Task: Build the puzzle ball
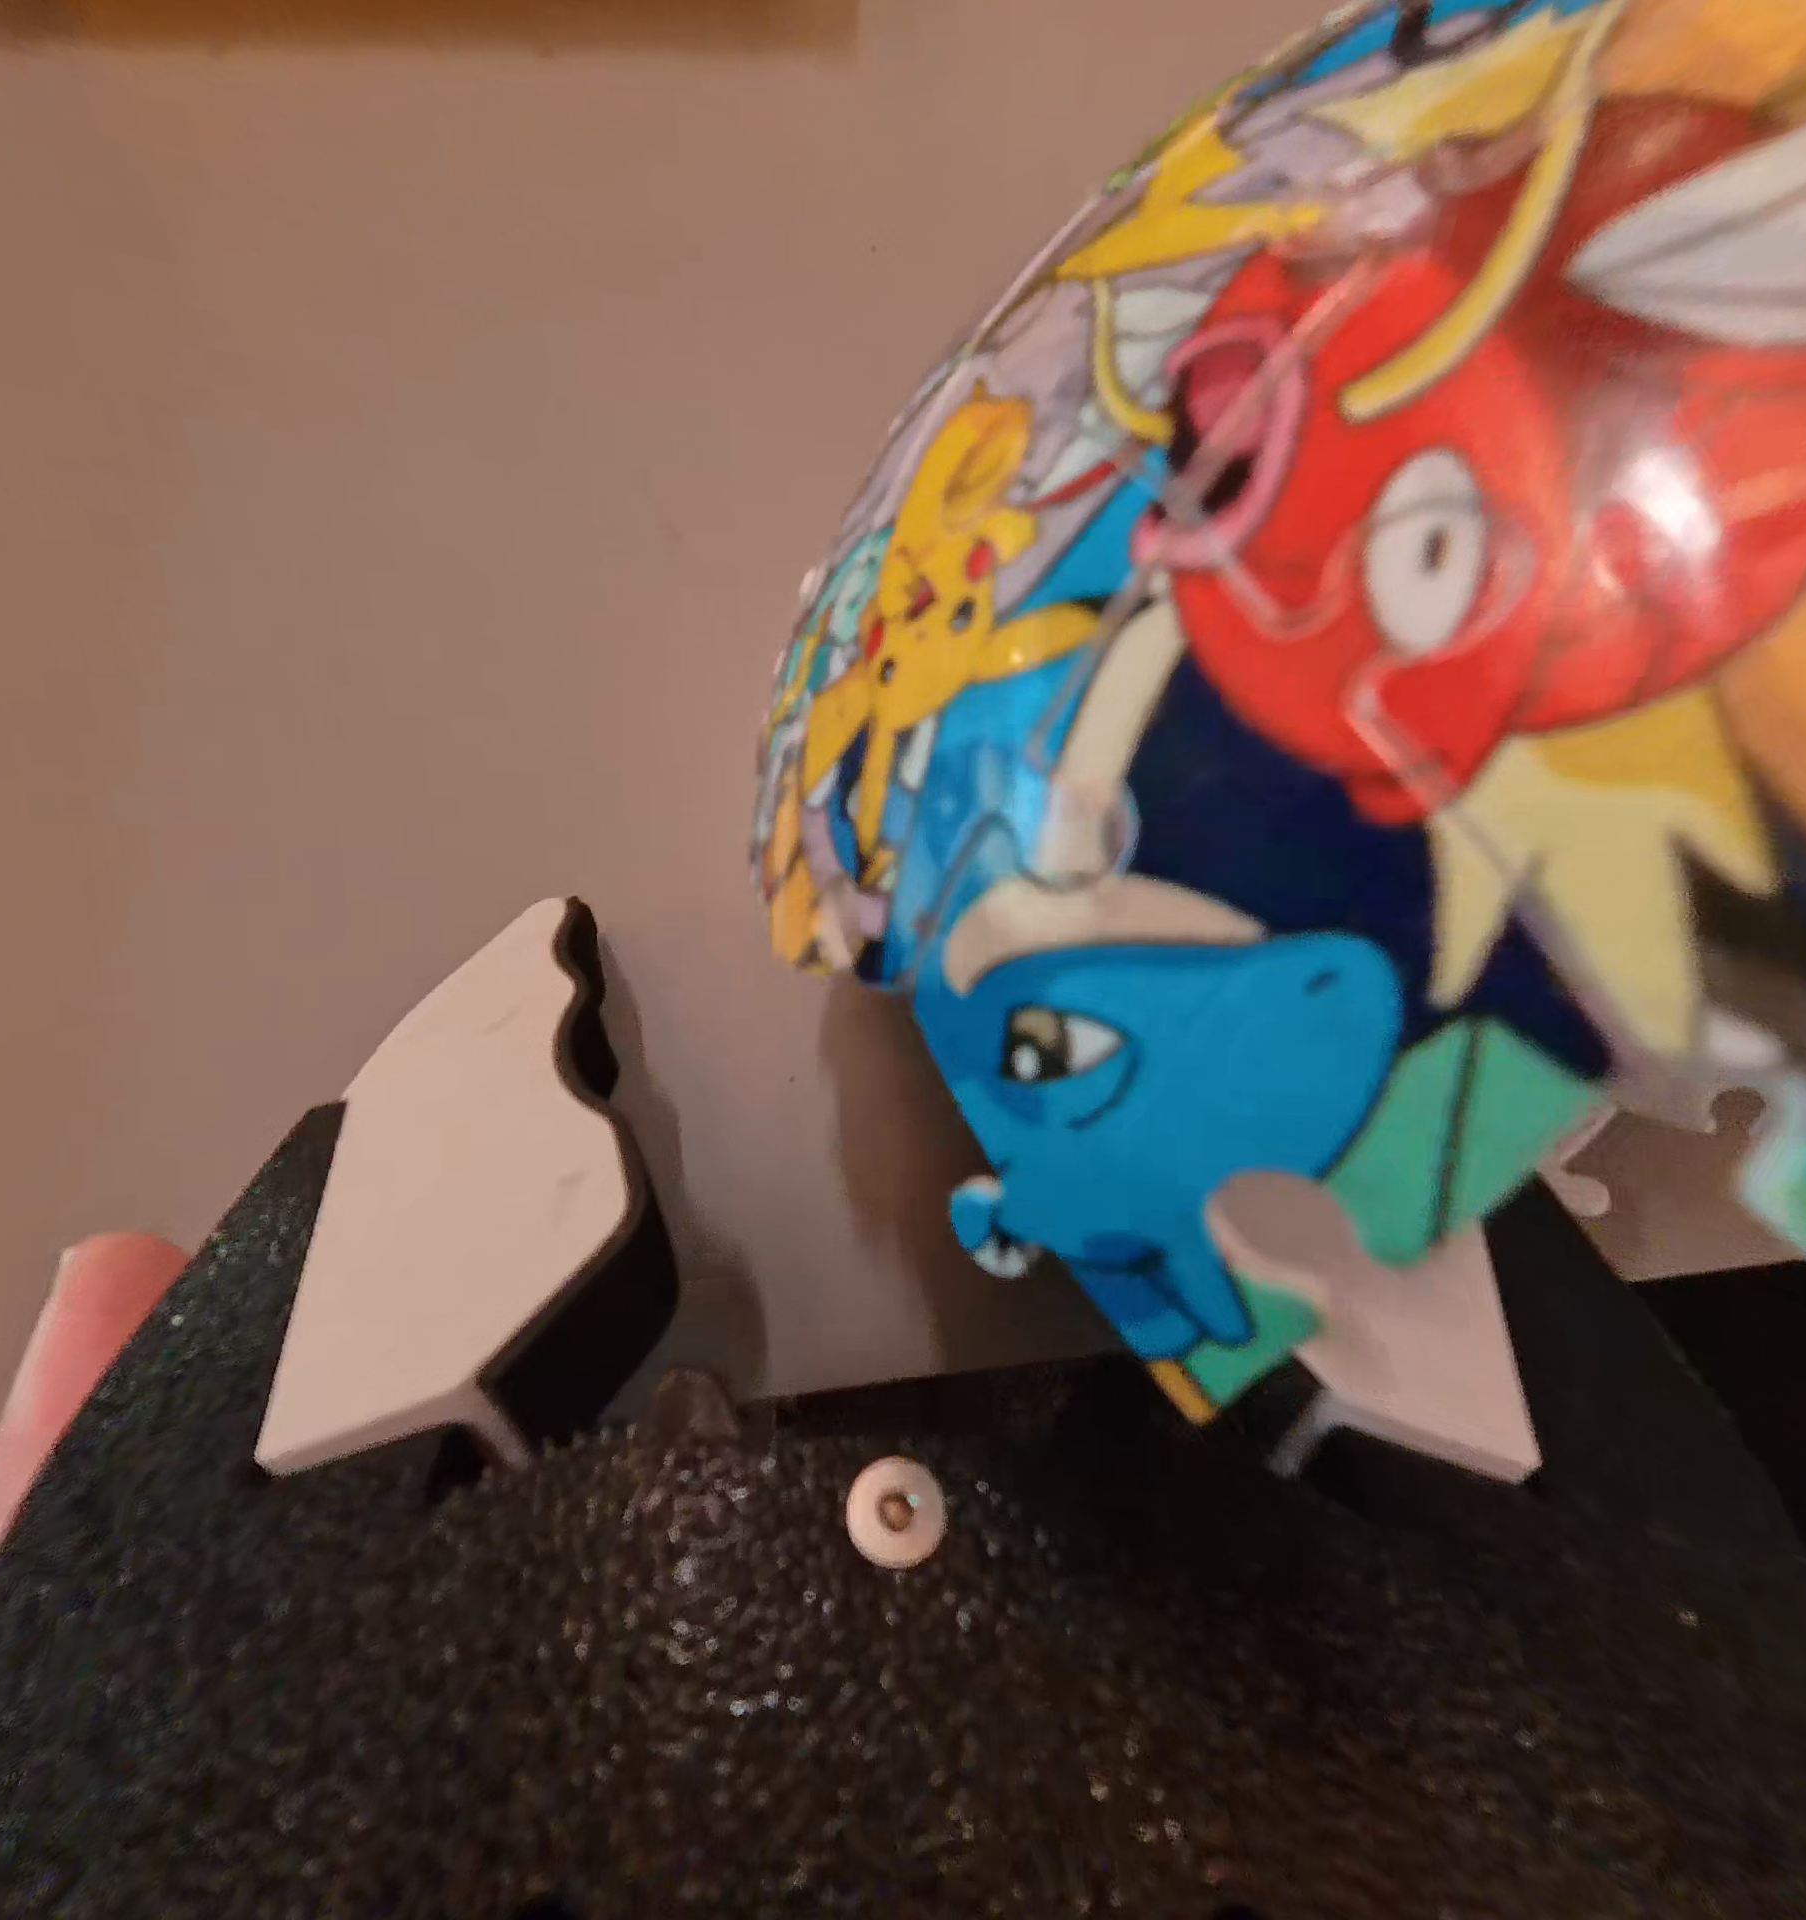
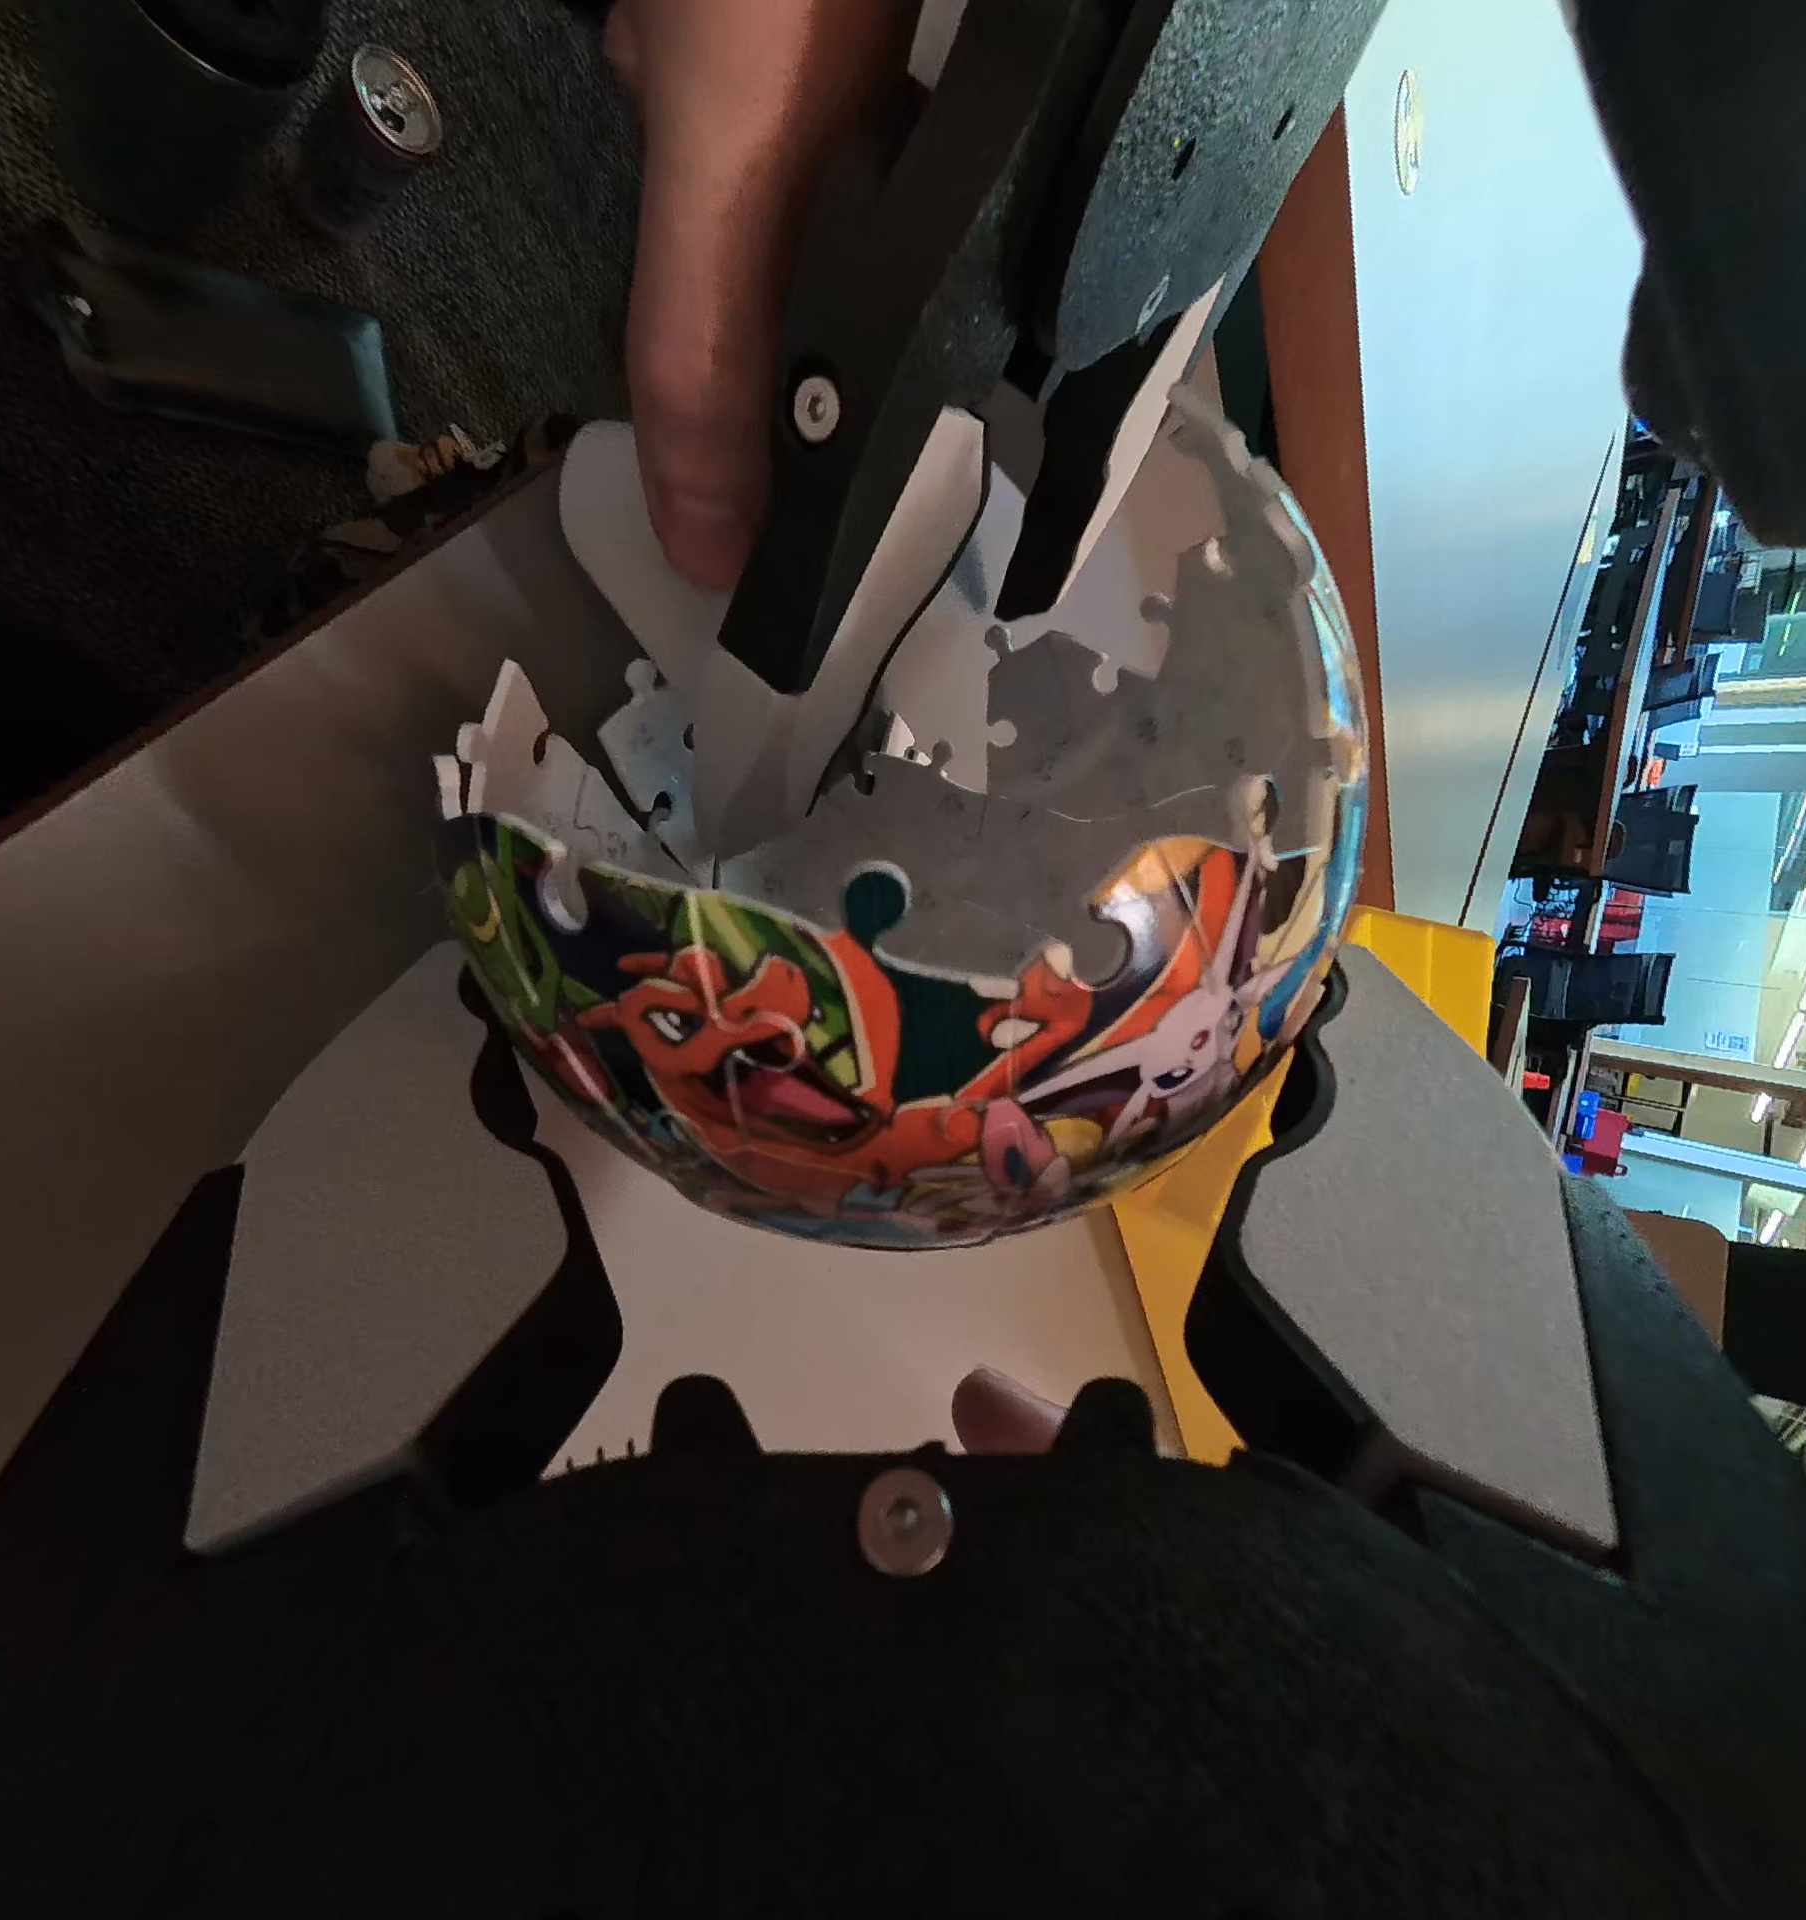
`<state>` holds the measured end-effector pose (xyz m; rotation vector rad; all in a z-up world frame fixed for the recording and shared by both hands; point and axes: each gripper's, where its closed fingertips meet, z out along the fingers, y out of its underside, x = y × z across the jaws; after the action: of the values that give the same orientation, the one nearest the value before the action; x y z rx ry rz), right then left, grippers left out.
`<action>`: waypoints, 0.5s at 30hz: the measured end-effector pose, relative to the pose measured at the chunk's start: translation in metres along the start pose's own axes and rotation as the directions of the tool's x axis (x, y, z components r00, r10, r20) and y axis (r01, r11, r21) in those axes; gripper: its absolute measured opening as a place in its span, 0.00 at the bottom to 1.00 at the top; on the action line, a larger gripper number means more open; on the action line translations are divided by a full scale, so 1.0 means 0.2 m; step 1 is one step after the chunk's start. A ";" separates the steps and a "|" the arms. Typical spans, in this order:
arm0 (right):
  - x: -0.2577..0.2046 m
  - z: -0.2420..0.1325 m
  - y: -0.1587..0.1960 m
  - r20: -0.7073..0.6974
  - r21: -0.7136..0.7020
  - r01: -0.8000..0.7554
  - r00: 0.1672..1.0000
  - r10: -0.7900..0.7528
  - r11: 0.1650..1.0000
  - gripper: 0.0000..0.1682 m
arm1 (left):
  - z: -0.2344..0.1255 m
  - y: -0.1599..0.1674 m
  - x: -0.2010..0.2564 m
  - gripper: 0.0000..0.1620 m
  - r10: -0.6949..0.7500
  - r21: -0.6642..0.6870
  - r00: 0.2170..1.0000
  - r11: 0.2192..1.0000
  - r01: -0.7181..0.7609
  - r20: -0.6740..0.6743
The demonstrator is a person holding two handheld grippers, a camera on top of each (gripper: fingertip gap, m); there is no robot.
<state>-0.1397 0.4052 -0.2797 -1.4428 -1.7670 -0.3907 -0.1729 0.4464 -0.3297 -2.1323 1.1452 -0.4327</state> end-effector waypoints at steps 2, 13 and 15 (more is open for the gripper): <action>0.00 0.00 0.00 -0.017 -0.016 -0.005 1.000 0.005 1.000 0.83 | -0.01 0.00 -0.01 0.68 -0.013 -0.013 0.999 1.000 0.014 0.049; 0.00 -0.01 0.00 -0.065 -0.063 -0.003 0.998 -0.001 0.998 0.83 | -0.02 0.00 -0.01 0.63 -0.066 0.006 0.988 0.998 0.066 0.141; 0.00 -0.01 0.00 -0.066 -0.066 -0.001 0.998 -0.004 0.998 0.83 | -0.03 0.00 -0.02 0.63 -0.062 0.001 0.988 0.998 0.062 0.143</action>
<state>-0.1385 0.4041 -0.2789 -1.4583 -1.7169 -0.4959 -0.1784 0.4467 -0.3255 -2.1686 1.0019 -0.2999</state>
